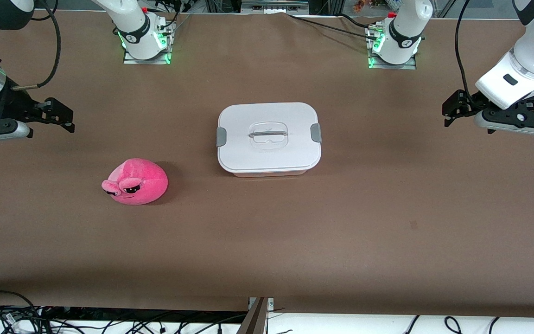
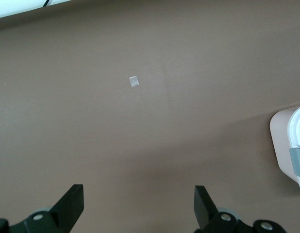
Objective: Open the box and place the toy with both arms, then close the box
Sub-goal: 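Move the left gripper toward the white box lid handle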
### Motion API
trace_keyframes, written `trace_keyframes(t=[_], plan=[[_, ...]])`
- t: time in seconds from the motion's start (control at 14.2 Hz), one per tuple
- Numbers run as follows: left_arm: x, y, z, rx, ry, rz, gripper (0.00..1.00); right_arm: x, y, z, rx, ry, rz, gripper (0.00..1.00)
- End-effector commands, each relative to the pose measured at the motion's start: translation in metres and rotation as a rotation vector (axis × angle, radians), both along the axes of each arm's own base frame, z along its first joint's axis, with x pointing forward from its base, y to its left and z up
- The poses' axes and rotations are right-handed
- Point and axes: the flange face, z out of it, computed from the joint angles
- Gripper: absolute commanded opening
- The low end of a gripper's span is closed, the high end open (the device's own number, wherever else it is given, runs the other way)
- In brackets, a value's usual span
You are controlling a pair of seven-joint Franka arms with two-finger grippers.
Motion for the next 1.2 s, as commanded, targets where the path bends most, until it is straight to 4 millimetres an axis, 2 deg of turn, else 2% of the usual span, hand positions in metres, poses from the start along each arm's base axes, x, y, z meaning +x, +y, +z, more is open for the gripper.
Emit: trace_keyframes(t=[0.0,0.28,0.84,0.91,1.13], plan=[[0.004,-0.003,0.005,-0.016,0.008,0.004,1.00,-0.001,-0.007,0.011,-0.003,0.005,0.002,1.00],[0.003,-0.004,0.005,-0.016,0.009,0.002,1.00,0.001,0.003,0.013,-0.012,0.002,0.010,1.00],[0.003,-0.005,0.005,-0.024,0.015,0.000,1.00,0.001,0.005,0.011,-0.001,0.012,0.014,1.00],[0.000,-0.010,0.003,-0.049,0.039,-0.001,1.00,0.001,0.005,0.010,-0.001,0.013,0.015,1.00],[-0.010,-0.055,0.002,-0.073,0.058,-0.077,1.00,0.002,0.003,0.007,-0.002,0.019,0.014,1.00]])
